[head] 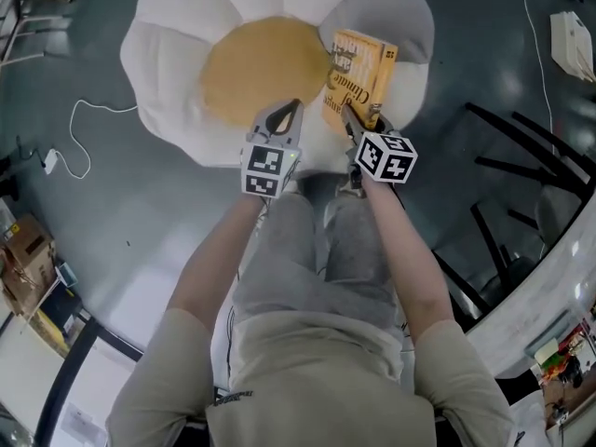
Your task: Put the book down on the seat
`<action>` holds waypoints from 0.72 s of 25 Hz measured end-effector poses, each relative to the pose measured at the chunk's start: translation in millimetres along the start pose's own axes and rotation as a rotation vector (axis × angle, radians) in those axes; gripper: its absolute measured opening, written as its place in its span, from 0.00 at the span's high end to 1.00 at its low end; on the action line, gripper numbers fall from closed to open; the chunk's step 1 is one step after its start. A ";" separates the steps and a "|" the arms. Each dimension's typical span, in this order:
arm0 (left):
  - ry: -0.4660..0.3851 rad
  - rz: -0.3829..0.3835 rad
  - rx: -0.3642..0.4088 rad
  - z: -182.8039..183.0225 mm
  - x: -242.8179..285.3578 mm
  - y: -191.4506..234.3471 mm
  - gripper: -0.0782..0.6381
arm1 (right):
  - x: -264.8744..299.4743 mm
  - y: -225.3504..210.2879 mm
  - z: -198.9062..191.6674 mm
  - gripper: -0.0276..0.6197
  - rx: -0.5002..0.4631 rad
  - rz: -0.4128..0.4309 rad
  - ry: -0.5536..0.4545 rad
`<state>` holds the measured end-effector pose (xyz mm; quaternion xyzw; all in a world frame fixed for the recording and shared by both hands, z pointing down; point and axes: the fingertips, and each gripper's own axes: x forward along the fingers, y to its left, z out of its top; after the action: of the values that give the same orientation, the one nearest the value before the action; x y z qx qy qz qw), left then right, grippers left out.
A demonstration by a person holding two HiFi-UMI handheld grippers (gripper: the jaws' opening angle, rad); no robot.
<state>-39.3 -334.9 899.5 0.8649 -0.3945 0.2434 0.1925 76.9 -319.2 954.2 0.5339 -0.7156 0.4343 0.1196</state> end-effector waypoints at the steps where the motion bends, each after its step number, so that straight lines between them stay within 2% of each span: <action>1: 0.014 0.003 -0.009 -9.6 5.3 0.9 0.88 | 5.2 -4.4 -7.2 0.73 0.028 0.000 0.008; 5: 0.071 0.031 -0.082 -44.0 23.9 6.9 0.88 | 20.5 -19.3 -32.9 0.73 0.104 -0.005 0.053; 8: 0.095 0.019 -0.070 -56.6 29.6 3.9 0.88 | 28.6 -27.8 -45.6 0.70 0.125 -0.009 0.081; 9: 0.103 0.010 -0.063 -59.4 29.6 2.3 0.88 | 30.4 -29.6 -49.3 0.69 0.127 -0.009 0.096; 11: 0.122 -0.013 -0.060 -64.1 27.7 -0.7 0.88 | 32.2 -31.4 -58.1 0.55 0.113 -0.015 0.139; 12: 0.131 -0.029 -0.063 -66.0 26.2 -2.9 0.88 | 31.3 -32.3 -62.0 0.52 0.101 -0.023 0.157; 18: 0.151 -0.067 -0.056 -52.2 5.8 -17.0 0.88 | -1.9 -35.3 -64.2 0.46 0.068 -0.105 0.174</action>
<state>-36.9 -300.5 942.6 0.8511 -0.3563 0.2902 0.2538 89.6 -271.7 1008.6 0.5347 -0.6583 0.4962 0.1857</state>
